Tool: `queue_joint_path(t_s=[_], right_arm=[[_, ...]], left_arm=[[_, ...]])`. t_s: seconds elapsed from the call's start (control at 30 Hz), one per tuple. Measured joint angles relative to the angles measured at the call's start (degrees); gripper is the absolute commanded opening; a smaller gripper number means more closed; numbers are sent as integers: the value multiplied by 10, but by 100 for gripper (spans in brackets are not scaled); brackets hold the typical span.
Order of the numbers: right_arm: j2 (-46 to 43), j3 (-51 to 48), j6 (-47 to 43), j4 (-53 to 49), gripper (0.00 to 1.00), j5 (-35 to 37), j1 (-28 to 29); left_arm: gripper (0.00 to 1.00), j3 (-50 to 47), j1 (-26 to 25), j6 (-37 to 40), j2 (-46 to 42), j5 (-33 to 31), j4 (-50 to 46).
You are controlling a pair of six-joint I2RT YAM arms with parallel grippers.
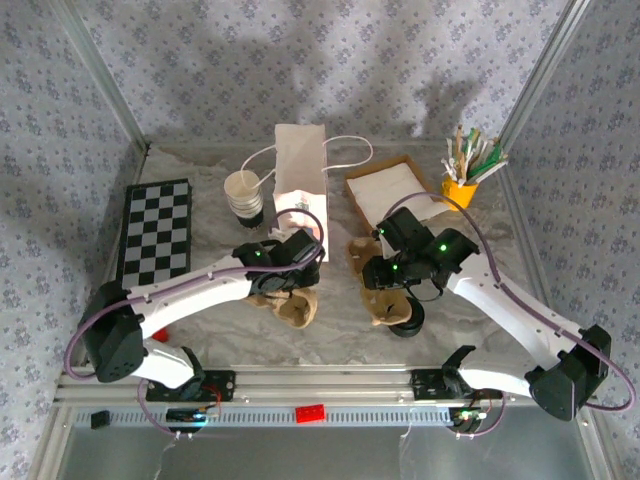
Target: Pack the takeout coffee
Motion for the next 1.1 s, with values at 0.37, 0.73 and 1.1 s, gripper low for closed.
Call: queue_joint_path(t_s=[0.37,0.73,1.1], right_arm=[[-28,27,2,-24,35,-6,-3],[-43,46,3,-46,34,-6,-13],[-46,46,4,-56,33,-6,-20]], left_arm=[[51,8,-50,-30,-60,3,-65],[51,-54,-62,-81,-61,35,-5],[51,-14,-25,-61,52,43,31]])
